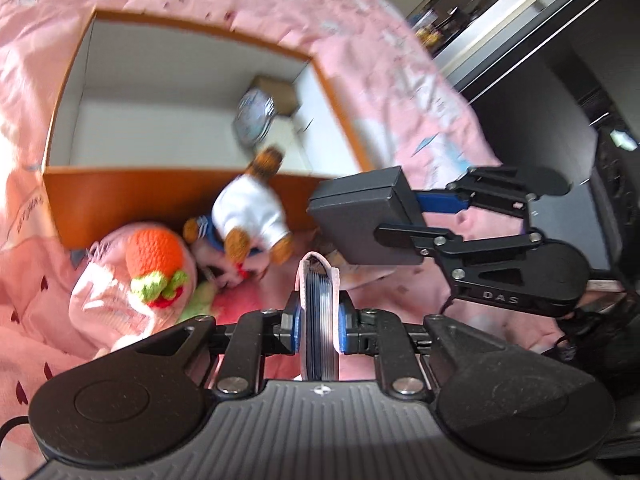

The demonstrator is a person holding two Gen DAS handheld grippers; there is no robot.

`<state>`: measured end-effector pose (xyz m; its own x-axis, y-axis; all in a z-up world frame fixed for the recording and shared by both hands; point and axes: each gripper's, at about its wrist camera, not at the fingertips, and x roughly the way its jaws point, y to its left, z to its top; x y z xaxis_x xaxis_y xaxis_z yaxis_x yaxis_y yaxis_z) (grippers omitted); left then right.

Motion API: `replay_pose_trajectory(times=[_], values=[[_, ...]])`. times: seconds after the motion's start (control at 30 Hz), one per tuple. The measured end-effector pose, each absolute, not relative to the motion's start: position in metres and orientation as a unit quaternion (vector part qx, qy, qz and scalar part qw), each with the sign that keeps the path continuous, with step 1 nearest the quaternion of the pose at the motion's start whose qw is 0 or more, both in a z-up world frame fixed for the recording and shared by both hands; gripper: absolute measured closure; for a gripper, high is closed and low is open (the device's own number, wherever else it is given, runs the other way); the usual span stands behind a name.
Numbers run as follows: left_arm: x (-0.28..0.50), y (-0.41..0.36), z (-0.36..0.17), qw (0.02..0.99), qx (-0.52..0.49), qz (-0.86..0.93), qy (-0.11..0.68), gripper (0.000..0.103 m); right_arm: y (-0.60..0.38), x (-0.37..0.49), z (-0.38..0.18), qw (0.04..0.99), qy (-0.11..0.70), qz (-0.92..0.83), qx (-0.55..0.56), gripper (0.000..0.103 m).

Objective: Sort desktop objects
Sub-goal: 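Carry the pink wallet over the orange box with the left tool while the right tool carries the grey box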

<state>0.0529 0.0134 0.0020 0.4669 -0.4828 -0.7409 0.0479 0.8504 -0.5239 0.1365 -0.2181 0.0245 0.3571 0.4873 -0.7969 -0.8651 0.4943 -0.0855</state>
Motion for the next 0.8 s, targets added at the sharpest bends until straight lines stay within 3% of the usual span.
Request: replay_pose_trajectory(times=[0.37,0.8], values=[[0.06,0.023,0.063,0.895,-0.227,-0.127,0.362,0.084,-0.224,0.146,0.07,0.845,0.311,0.398,-0.173,0.066],[0.116,0.058,0.056,0.905,-0.223,-0.041,0.359,0.084,-0.184,0.197,0.061,0.862,0.318,0.383,-0.095,0.066]])
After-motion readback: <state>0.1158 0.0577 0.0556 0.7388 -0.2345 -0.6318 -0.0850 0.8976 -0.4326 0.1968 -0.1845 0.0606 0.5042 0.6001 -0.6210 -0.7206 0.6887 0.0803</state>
